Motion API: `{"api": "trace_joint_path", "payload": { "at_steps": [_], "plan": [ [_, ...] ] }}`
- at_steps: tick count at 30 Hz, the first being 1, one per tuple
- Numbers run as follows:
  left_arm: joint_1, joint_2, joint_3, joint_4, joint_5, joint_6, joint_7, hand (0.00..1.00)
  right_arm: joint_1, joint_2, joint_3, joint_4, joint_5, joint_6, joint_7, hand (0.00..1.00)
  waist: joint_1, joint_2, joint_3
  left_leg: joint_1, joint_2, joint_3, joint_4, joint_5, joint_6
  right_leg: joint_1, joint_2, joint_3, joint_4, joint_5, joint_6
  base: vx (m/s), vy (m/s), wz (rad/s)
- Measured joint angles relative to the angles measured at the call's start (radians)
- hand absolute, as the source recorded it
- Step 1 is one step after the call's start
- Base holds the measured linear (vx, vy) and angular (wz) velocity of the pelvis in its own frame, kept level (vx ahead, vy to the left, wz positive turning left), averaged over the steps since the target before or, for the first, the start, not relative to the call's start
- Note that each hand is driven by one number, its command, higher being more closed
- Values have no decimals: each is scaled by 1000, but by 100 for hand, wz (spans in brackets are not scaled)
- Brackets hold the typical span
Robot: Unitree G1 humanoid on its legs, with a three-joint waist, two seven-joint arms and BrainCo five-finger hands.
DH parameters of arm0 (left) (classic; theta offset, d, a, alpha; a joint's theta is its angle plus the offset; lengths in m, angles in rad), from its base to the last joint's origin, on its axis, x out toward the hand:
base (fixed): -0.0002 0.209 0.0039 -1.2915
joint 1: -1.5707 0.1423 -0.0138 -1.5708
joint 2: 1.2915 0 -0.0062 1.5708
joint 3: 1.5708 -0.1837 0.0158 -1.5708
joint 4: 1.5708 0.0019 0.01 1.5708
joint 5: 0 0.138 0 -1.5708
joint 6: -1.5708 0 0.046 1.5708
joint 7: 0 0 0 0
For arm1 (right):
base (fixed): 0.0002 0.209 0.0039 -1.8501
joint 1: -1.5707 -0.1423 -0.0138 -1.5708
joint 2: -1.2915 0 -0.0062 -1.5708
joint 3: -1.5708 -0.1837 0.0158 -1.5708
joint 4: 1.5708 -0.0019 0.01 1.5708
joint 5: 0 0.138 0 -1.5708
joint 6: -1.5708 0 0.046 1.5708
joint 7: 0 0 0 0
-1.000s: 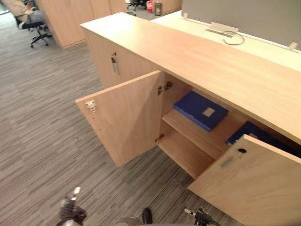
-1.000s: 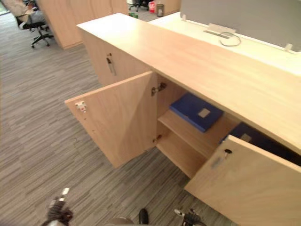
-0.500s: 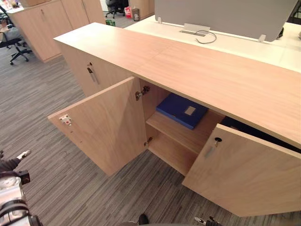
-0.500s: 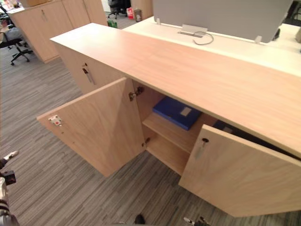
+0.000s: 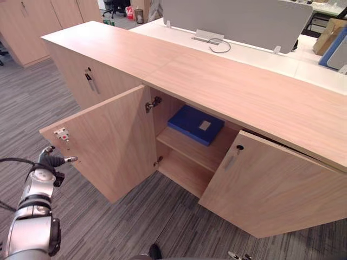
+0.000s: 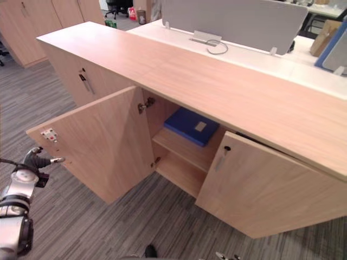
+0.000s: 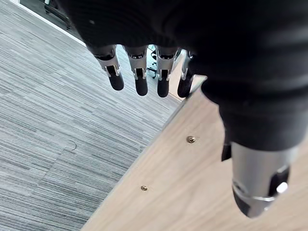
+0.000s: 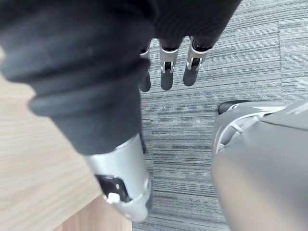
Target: Walk over to the cabinet, pick up the folder, carry it to the office cabinet, place the folder inside the office cabinet, then close the office cabinet door
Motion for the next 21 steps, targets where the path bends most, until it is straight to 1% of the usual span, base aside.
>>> {"api": "trace_joint_path", "payload": {
  "at_steps": [4, 6, 12, 18, 20, 21],
  "plan": [
    [-39, 34, -49, 1, 3, 11, 4, 0, 3, 1, 5, -1, 2, 0, 2, 0, 2, -12, 9, 1, 3, 9, -4, 0, 0, -4, 2, 6, -1, 3, -4, -51, 26, -5],
    [-57, 46, -60, 7, 10, 15, 5, 0, 3, 1, 10, -2, 2, 0, 10, 0, 5, -15, 9, 1, 6, 15, -5, 0, 0, -8, 6, 15, -2, 7, -10, -53, 29, -10],
    [-136, 76, -103, 32, 29, 22, 19, 0, 14, 9, 48, -2, 2, -1, 23, 0, 6, -30, 12, 6, 6, 22, -6, 0, 0, -9, 6, 25, -2, 8, -12, -43, 25, -4],
    [-161, 77, -127, 32, 28, 22, 30, 0, 18, 12, 49, -2, 2, -1, 23, 0, 5, -40, 14, 6, 6, 22, -6, -1, 0, -8, 6, 24, -3, 13, -15, -34, 24, 1],
    [-161, 57, -131, 30, 27, 27, 51, 0, 18, 13, 57, -2, 2, -1, 23, 0, 6, -41, 13, 6, 5, 21, -6, 0, 0, -8, 6, 24, -3, 18, -15, -43, 40, 4],
    [-161, 34, -132, 29, 25, 31, 63, 0, 16, 14, 61, -1, 2, -1, 23, 0, 7, -41, 13, 5, 5, 19, -6, 0, 1, -8, 6, 23, -3, 20, -15, -37, 36, 7]
  ]
}}
